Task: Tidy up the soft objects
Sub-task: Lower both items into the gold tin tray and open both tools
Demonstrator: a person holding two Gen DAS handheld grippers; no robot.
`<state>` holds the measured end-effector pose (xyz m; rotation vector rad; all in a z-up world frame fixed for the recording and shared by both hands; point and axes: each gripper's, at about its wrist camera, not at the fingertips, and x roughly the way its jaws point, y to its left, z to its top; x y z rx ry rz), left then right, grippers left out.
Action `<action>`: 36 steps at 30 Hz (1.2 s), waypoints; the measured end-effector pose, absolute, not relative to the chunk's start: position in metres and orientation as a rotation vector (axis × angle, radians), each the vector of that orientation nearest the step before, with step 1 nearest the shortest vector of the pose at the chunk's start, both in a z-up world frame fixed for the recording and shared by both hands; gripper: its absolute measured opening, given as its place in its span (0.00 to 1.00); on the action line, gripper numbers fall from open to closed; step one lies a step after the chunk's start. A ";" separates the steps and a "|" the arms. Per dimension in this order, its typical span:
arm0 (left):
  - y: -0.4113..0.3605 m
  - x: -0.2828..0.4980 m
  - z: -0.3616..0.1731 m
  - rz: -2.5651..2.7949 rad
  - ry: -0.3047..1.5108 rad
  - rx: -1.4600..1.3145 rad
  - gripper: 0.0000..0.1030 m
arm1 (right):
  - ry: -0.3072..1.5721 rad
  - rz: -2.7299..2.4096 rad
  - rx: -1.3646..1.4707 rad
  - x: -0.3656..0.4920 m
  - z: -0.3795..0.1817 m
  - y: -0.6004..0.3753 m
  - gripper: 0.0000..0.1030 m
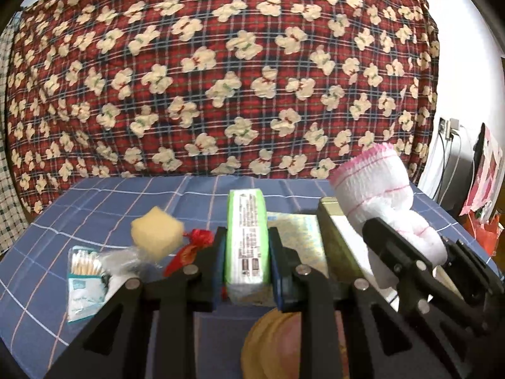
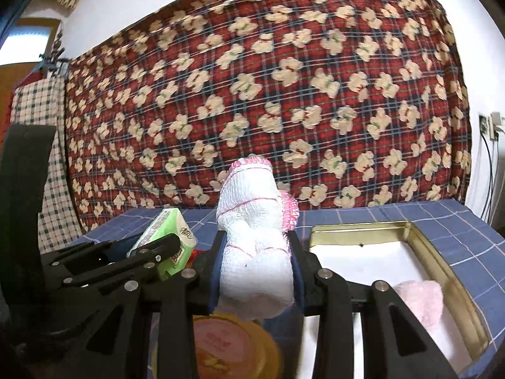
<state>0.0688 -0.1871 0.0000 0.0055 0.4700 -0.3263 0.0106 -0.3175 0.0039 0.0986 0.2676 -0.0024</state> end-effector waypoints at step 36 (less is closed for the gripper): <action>-0.339 0.093 0.005 -0.536 0.727 0.118 0.41 | 0.474 -0.244 0.255 0.025 -0.012 -0.474 0.58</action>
